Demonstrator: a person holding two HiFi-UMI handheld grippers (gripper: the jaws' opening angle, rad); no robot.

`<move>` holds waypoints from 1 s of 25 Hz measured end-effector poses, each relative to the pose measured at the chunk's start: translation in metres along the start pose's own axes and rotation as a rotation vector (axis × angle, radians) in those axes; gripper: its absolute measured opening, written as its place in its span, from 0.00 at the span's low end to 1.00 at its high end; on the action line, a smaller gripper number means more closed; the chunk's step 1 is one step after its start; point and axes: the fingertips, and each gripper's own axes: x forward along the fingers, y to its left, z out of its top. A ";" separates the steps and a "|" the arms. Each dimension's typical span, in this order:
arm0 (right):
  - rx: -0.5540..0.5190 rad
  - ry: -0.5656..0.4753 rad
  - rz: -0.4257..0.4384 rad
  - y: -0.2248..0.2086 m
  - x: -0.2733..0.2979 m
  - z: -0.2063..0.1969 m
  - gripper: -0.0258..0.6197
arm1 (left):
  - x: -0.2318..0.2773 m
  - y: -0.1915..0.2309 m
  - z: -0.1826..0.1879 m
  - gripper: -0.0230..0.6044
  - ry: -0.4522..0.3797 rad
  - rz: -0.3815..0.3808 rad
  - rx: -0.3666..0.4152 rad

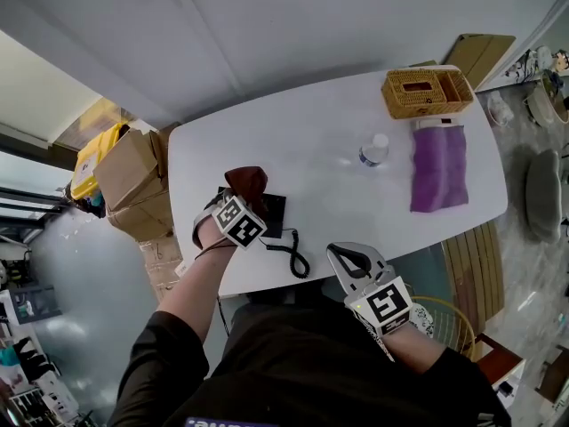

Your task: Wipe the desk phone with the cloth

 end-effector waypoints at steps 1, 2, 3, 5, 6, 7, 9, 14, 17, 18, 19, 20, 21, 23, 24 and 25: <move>0.006 0.007 -0.004 -0.002 -0.002 -0.002 0.08 | 0.003 -0.005 0.004 0.13 0.000 -0.006 0.006; 0.013 0.010 -0.009 -0.004 -0.004 -0.003 0.08 | 0.005 -0.009 0.007 0.13 0.002 -0.012 0.011; 0.019 0.012 -0.013 -0.005 -0.006 -0.004 0.08 | 0.007 -0.014 0.010 0.13 0.003 -0.017 0.017; 0.027 0.014 -0.022 -0.008 -0.009 -0.007 0.08 | 0.011 -0.022 0.017 0.13 0.002 -0.033 0.026; 0.030 0.015 -0.028 -0.010 -0.011 -0.009 0.08 | 0.014 -0.028 0.021 0.13 -0.001 -0.044 0.030; 0.033 0.017 -0.034 -0.011 -0.012 -0.010 0.08 | 0.016 -0.033 0.026 0.13 -0.005 -0.055 0.036; 0.040 0.021 -0.045 -0.013 -0.015 -0.014 0.08 | 0.022 -0.044 0.034 0.13 -0.010 -0.074 0.049; 0.052 0.030 -0.073 -0.017 -0.023 -0.020 0.08 | 0.033 -0.072 0.054 0.13 -0.031 -0.125 0.071; 0.054 0.033 -0.085 -0.017 -0.026 -0.022 0.08 | 0.036 -0.079 0.059 0.13 -0.043 -0.138 0.073; 0.052 0.033 -0.088 -0.016 -0.026 -0.022 0.08 | 0.036 -0.080 0.060 0.13 -0.049 -0.140 0.070; 0.048 0.032 -0.090 -0.014 -0.026 -0.021 0.08 | 0.035 -0.080 0.061 0.13 -0.059 -0.141 0.064; 0.043 0.028 -0.092 -0.013 -0.026 -0.020 0.08 | 0.032 -0.080 0.062 0.13 -0.073 -0.142 0.056; 0.038 0.023 -0.095 -0.010 -0.026 -0.018 0.08 | 0.027 -0.079 0.062 0.13 -0.091 -0.142 0.046; 0.030 0.010 -0.101 -0.004 -0.025 -0.013 0.08 | 0.011 -0.077 0.062 0.13 -0.145 -0.137 0.025; 0.028 0.006 -0.105 0.000 -0.024 -0.011 0.08 | 0.000 -0.075 0.061 0.13 -0.180 -0.133 0.011; 0.024 0.003 -0.107 0.005 -0.023 -0.008 0.08 | -0.013 -0.073 0.059 0.13 -0.217 -0.132 -0.008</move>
